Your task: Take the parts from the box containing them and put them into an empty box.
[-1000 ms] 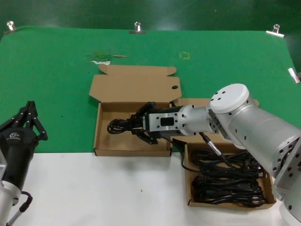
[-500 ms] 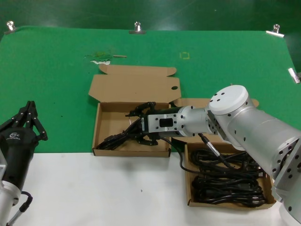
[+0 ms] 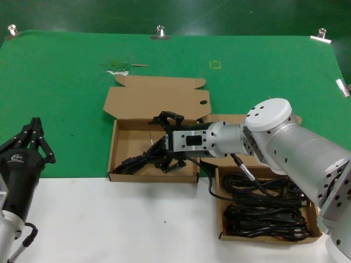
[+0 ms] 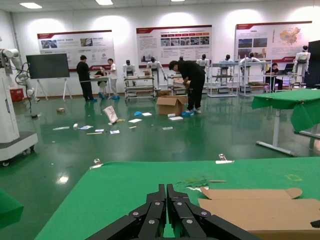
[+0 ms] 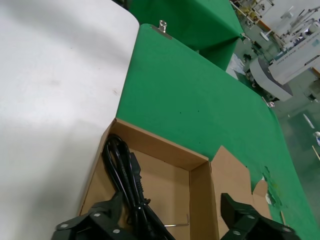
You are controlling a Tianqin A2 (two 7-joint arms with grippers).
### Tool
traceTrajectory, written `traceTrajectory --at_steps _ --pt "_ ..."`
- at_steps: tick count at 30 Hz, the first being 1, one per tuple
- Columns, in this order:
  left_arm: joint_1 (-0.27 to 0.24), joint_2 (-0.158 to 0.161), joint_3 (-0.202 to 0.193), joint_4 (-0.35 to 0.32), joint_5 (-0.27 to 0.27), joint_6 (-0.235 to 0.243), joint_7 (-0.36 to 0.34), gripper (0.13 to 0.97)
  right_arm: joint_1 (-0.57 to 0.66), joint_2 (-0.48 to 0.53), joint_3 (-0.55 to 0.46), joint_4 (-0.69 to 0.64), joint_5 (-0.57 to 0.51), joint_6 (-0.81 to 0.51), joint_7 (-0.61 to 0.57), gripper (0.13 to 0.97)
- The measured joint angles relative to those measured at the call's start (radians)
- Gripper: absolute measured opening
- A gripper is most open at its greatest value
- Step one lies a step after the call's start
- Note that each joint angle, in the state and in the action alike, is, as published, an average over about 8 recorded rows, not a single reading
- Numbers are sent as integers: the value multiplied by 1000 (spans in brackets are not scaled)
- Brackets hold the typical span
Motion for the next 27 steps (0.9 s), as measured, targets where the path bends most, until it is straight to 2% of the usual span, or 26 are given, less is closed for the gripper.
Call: traceTrajectory --at_steps 6,10,15,19,24,27 --pt "0 0 0 0 0 0 0 164 0 0 0 0 0 0 0 708" --pt "0 0 0 0 0 0 0 172 0 0 0 0 0 0 0 765" --pt "0 0 0 0 0 0 0 226 0 0 0 0 0 0 0 859" --pt "0 0 0 0 0 0 0 259 0 0 0 0 0 0 0 891" --pt "0 0 0 0 0 0 0 354 -8 2 8 10 -3 4 6 945" --pt "0 0 0 0 0 0 0 411 -26 7 27 34 -10 15 20 945"
